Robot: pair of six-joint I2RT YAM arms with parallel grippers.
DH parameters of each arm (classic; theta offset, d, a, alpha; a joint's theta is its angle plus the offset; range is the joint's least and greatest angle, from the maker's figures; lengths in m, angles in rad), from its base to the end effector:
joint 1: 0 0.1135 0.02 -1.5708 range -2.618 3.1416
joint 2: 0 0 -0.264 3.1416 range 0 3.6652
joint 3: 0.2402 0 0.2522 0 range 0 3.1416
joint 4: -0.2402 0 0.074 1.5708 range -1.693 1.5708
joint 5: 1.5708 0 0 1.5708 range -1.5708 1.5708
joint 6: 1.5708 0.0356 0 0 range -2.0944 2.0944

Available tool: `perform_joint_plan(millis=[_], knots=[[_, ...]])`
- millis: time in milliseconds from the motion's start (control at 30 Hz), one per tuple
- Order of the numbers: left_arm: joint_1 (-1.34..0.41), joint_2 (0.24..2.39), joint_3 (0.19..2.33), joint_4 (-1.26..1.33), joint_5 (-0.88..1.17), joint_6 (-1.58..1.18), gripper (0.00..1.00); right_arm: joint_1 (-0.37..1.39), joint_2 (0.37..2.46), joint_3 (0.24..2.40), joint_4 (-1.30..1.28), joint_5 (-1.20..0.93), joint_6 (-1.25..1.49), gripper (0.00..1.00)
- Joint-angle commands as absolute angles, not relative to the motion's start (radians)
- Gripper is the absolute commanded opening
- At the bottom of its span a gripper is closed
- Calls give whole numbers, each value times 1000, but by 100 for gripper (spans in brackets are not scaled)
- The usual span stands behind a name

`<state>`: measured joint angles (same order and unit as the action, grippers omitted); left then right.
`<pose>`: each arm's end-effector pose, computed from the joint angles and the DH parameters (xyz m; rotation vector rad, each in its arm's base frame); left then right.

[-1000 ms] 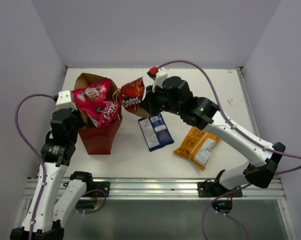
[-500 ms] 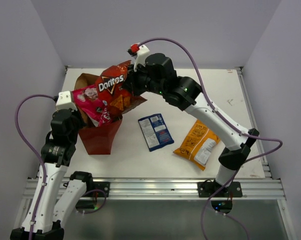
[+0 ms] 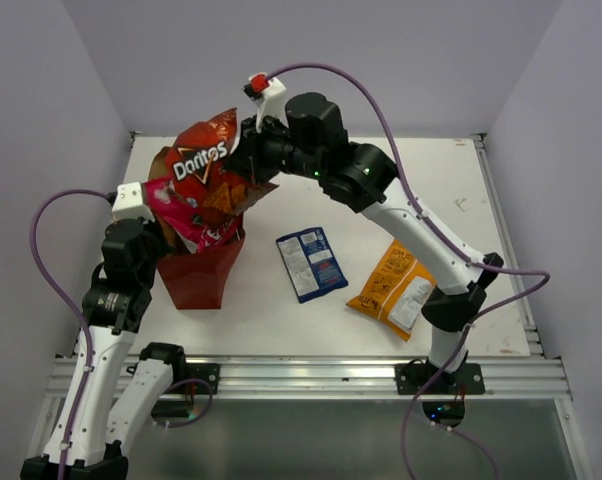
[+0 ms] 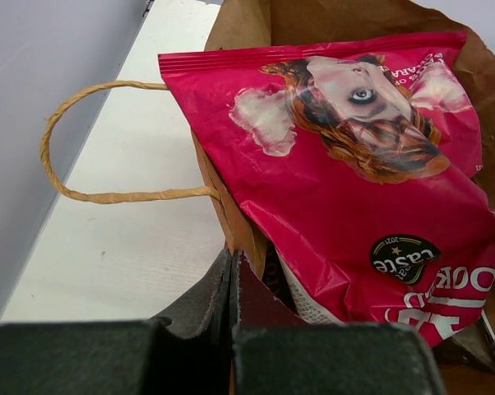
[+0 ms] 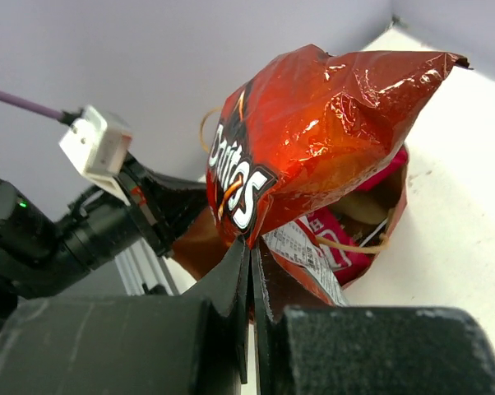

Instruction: Place the snacks into the paper bag

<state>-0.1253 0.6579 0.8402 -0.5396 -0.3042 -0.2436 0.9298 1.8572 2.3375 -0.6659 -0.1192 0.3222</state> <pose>0.1425 -0.0072 0.3406 -0.3142 1.8853 0.0444 0.2308 0.3164 0.5130 -0.6464 1.7532 0.9975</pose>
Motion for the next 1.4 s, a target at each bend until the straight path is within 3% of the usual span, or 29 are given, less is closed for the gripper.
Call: perform_joint_plan(millis=[0, 533, 1267, 1367], knots=[[-124, 653, 833, -511, -299, -242, 0, 957, 1902, 2298, -637, -190, 328, 0], [-124, 663, 831, -503, -290, -242, 0, 1104, 2089, 2410, -814, -95, 212, 0], [-124, 653, 828, -503, -290, -239, 0, 1141, 2269, 2416, -772, -154, 227, 0], [-126, 653, 828, -502, -288, -239, 0, 1141, 2229, 2459, -801, -95, 199, 11]])
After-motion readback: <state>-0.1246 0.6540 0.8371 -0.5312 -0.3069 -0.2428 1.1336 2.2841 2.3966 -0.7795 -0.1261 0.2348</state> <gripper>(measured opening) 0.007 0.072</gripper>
